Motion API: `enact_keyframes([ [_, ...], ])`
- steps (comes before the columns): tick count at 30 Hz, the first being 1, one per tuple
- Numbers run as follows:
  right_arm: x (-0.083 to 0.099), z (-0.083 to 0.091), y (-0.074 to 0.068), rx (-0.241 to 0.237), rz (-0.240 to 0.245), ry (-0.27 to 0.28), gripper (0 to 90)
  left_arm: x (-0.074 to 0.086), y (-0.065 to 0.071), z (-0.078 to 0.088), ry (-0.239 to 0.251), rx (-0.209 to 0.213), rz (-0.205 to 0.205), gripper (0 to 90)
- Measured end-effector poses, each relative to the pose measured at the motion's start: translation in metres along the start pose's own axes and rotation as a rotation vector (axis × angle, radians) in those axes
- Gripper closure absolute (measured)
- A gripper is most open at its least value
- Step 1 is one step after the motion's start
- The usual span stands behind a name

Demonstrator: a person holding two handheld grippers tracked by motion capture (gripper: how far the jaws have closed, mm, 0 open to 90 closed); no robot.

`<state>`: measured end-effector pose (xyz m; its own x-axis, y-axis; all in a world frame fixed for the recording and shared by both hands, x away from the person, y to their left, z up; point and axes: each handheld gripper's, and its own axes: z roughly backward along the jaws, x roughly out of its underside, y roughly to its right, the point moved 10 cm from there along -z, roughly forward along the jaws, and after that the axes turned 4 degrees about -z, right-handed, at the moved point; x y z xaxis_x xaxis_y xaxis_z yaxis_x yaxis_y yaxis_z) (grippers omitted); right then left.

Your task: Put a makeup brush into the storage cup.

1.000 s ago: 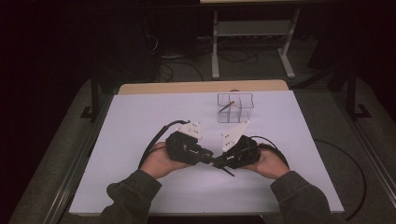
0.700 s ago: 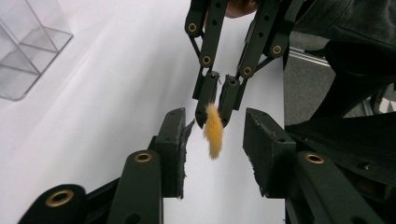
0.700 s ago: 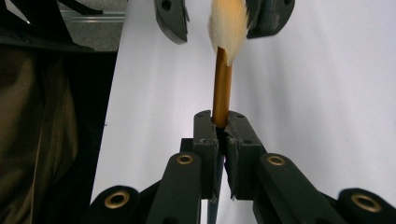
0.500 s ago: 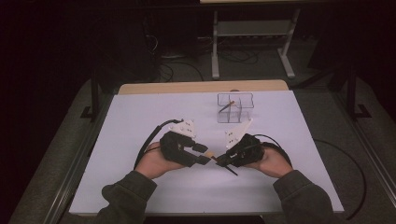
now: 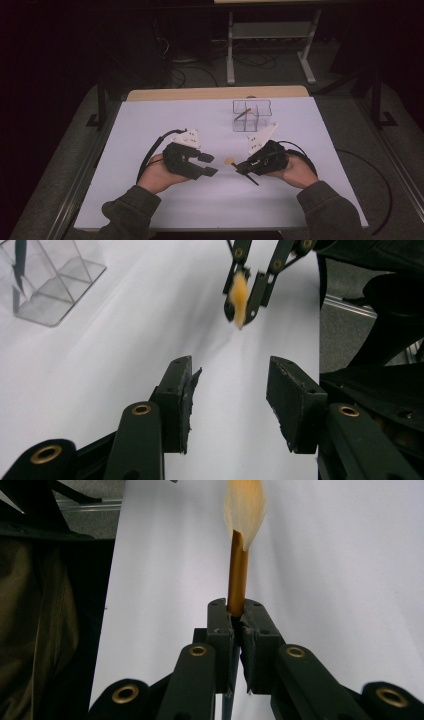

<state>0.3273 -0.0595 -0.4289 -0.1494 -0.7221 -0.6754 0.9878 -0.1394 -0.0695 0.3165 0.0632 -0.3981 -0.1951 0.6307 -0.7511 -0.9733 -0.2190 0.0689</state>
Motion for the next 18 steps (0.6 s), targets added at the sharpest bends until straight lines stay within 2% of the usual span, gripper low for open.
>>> enact_keyframes([
  [18, -0.001, 0.01, 0.011, 0.019, -0.025, 0.018, 82.9, 0.021, -0.008, 0.007, -0.001, -0.045, 0.025, 48.5],
])
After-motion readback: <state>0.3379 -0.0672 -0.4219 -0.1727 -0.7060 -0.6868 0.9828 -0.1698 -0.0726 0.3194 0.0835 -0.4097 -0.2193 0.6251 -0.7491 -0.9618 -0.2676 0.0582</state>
